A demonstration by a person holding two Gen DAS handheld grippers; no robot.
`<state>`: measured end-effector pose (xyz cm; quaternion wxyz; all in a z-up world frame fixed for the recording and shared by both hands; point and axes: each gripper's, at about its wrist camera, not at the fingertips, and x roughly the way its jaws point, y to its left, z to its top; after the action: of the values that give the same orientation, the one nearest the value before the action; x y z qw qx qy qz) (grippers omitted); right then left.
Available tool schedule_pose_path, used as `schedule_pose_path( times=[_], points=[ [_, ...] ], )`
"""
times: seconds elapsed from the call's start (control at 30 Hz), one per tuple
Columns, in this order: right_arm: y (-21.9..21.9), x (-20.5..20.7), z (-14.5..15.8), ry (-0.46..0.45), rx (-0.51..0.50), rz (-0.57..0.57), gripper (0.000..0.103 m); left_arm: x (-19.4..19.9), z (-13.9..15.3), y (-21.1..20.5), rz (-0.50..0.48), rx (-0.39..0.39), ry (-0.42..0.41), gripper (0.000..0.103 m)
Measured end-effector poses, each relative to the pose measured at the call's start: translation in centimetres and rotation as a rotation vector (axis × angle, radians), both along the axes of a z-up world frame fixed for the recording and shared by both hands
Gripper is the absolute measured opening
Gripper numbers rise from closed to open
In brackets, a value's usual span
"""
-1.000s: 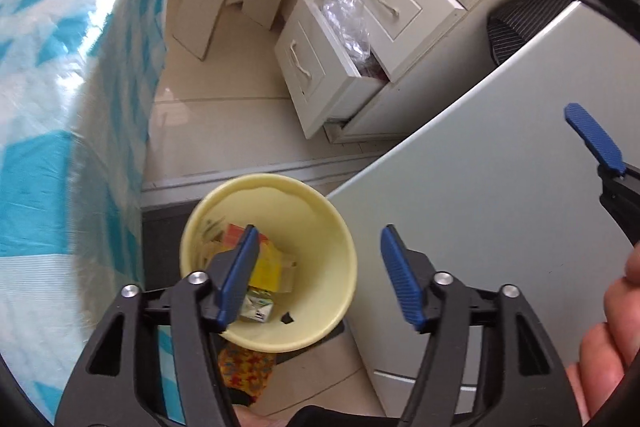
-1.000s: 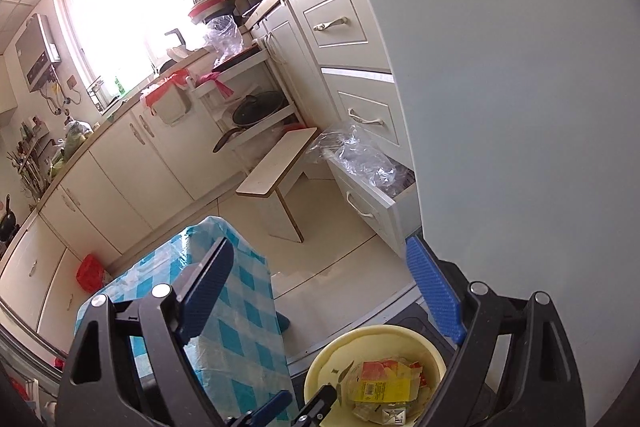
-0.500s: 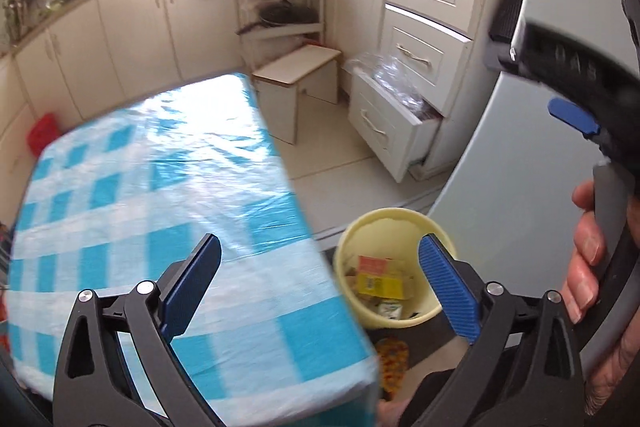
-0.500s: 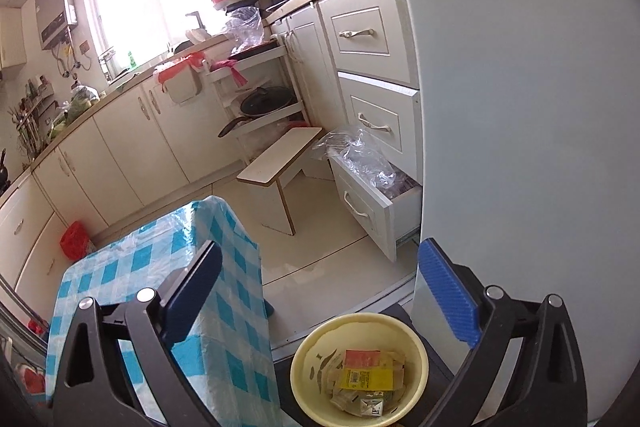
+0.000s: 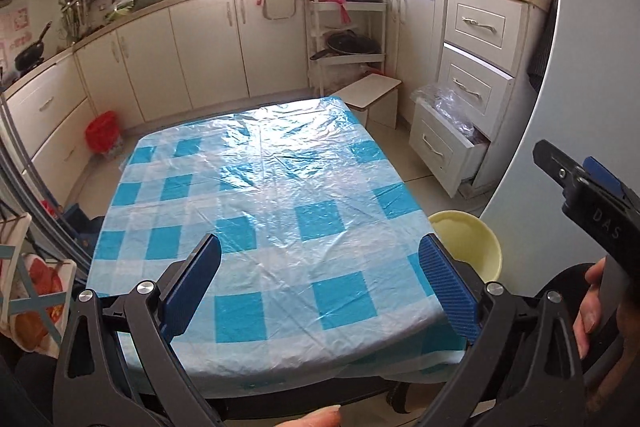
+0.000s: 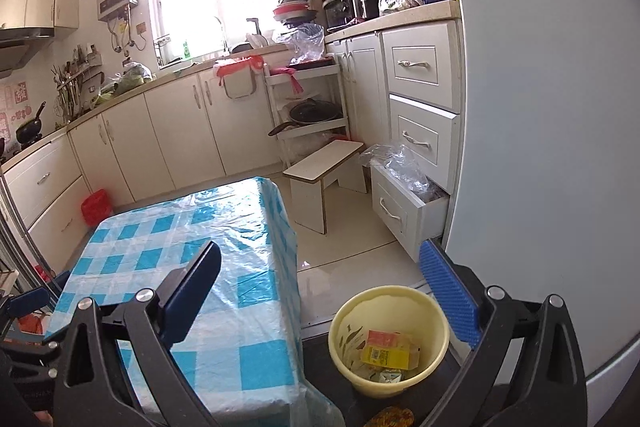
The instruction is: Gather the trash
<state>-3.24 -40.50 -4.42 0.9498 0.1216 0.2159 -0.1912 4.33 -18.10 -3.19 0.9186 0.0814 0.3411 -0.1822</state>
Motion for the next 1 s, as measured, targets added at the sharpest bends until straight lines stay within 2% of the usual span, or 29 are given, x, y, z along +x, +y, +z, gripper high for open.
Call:
schedule_pose_path(
  times=[0.1, 0.3, 0.4, 0.57, 1.0],
  points=[
    [1.5, -1.8, 1.0, -0.001, -0.015, 0.009, 0.096, -1.3, 0.9, 1.7, 0.005, -0.005, -0.016, 0.095],
    [3.9, -4.6, 2.7, 0.055, -0.034, 0.024, 0.096, -4.2, 1.9, 3.5, -0.003, -0.007, 0.002, 0.095],
    [5.1, -6.1, 3.1, 0.069, -0.01, 0.015, 0.096, -5.6, 2.3, 4.5, -0.002, -0.011, 0.012, 0.095],
    [7.3, -8.3, 3.3, 0.042, 0.03, 0.023, 0.096, -7.7, 3.1, 5.8, 0.003, -0.008, -0.007, 0.095],
    [9.8, -8.7, 3.5, 0.022, -0.006, 0.071, 0.096, -9.2, 4.8, 8.1, 0.035, -0.038, -0.039, 0.095]
  ],
)
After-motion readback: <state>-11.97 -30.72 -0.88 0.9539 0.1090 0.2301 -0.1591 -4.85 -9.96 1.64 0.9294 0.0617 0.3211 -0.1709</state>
